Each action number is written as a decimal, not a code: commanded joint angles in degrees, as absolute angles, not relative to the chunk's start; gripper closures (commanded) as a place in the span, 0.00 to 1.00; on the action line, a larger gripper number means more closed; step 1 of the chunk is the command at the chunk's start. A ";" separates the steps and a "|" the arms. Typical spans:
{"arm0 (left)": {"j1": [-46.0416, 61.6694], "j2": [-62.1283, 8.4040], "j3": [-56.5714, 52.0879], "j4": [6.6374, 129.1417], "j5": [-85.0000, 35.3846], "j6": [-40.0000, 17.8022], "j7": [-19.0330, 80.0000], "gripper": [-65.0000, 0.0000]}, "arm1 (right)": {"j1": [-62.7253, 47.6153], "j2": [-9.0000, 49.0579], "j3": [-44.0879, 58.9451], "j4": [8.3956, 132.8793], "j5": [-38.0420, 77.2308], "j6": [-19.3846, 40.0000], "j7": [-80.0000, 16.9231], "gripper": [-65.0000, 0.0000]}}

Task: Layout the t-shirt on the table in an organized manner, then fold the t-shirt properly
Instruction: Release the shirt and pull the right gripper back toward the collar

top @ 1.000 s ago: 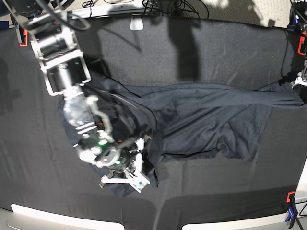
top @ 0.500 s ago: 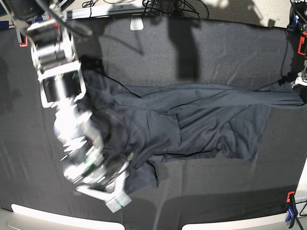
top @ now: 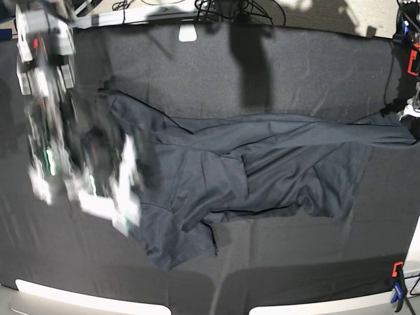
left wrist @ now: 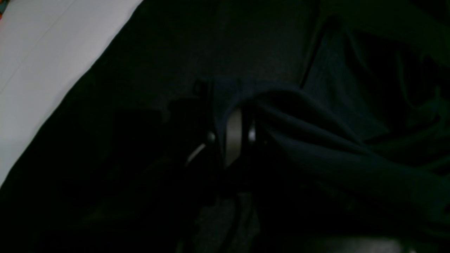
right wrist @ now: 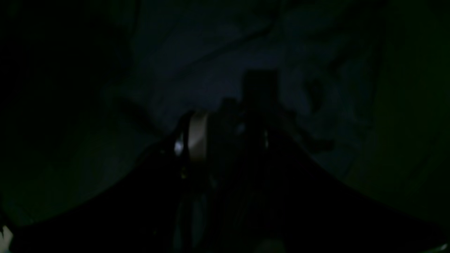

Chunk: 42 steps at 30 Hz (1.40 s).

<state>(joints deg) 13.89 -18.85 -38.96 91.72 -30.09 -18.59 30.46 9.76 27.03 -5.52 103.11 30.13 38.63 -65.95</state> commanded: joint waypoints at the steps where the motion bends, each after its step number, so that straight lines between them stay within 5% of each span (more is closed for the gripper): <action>1: 13.47 -20.01 -39.27 92.60 -30.87 -18.81 29.08 1.00 | 8.51 28.47 -4.19 106.48 30.92 38.85 -64.73 0.74; 8: 13.50 -19.99 -39.27 92.62 -30.87 -18.81 29.10 1.00 | -4.51 29.63 0.08 113.47 30.46 39.07 -64.49 0.73; 29: 13.50 -20.01 -39.27 92.62 -30.85 -18.79 29.10 1.00 | -7.01 29.36 0.95 108.38 26.11 38.96 -64.55 0.71; 42: 13.47 -20.01 -39.27 92.60 -30.87 -18.79 29.10 1.00 | -9.82 28.05 20.47 102.45 36.53 33.85 -64.53 0.71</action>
<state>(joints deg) 13.80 -18.90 -38.94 91.72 -30.17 -18.59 30.46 -10.13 27.38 20.27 101.60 36.25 33.82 -65.10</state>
